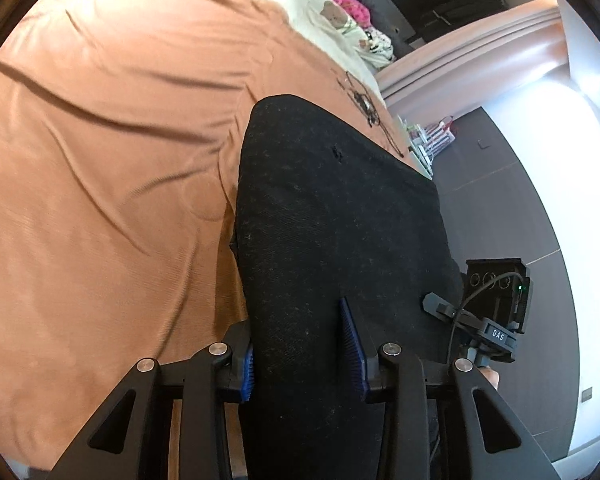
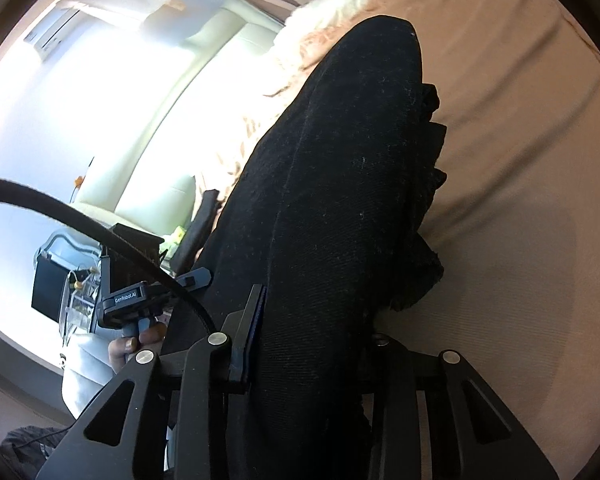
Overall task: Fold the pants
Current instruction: 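Close both tools on the folded black pants stack, then lift the folded pants with both tools and carry them toward the tissue box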
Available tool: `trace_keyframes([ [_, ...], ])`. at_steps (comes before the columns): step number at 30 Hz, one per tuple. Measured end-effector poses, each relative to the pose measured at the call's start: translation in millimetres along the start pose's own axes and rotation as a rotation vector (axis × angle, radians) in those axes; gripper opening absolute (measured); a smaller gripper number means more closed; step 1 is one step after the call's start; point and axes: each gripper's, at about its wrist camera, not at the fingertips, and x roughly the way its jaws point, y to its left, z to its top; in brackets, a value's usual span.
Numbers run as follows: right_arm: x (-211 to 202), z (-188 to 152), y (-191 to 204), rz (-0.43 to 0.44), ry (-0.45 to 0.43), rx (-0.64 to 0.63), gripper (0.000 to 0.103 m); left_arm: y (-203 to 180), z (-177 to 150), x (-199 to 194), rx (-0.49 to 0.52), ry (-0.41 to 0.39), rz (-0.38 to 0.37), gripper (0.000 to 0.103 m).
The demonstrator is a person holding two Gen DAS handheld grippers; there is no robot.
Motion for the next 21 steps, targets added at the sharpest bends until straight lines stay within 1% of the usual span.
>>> trace_keyframes([
  [4, 4.3, 2.6, 15.8, 0.028, 0.001, -0.034, 0.03, -0.8, 4.4, -25.1, 0.012, -0.032, 0.02, 0.038],
  [5, 2.7, 5.8, 13.3, 0.033, 0.002, -0.038, 0.03, 0.8, 4.1, -34.4, 0.012, -0.041, 0.027, 0.038],
  [7, 5.5, 6.5, 16.6, 0.043, 0.006, -0.048, 0.03, 7.5, -2.7, -50.0, 0.004, -0.055, 0.032, 0.038],
  [13, 20.3, 5.1, 35.4, 0.093, 0.016, -0.096, 0.03, 15.4, -9.8, -101.7, 0.014, -0.11, 0.066, 0.038],
  [14, 21.9, 3.1, 31.3, 0.1, 0.019, -0.103, 0.03, 16.0, -11.4, -108.4, 0.013, -0.118, 0.071, 0.038],
  [17, 28.2, 1.4, 37.9, 0.117, 0.026, -0.127, 0.03, 19.6, -18.0, -133.5, 0.013, -0.15, 0.089, 0.038],
  [18, 30.0, 1.2, 38.6, 0.063, 0.013, -0.067, 0.03, 21.2, -21.3, -143.7, 0.012, -0.162, 0.094, 0.038],
  [21, 38.9, -0.1, 50.7, 0.079, 0.022, -0.087, 0.03, 27.5, -30.0, -170.4, 0.013, -0.184, 0.098, 0.038],
])
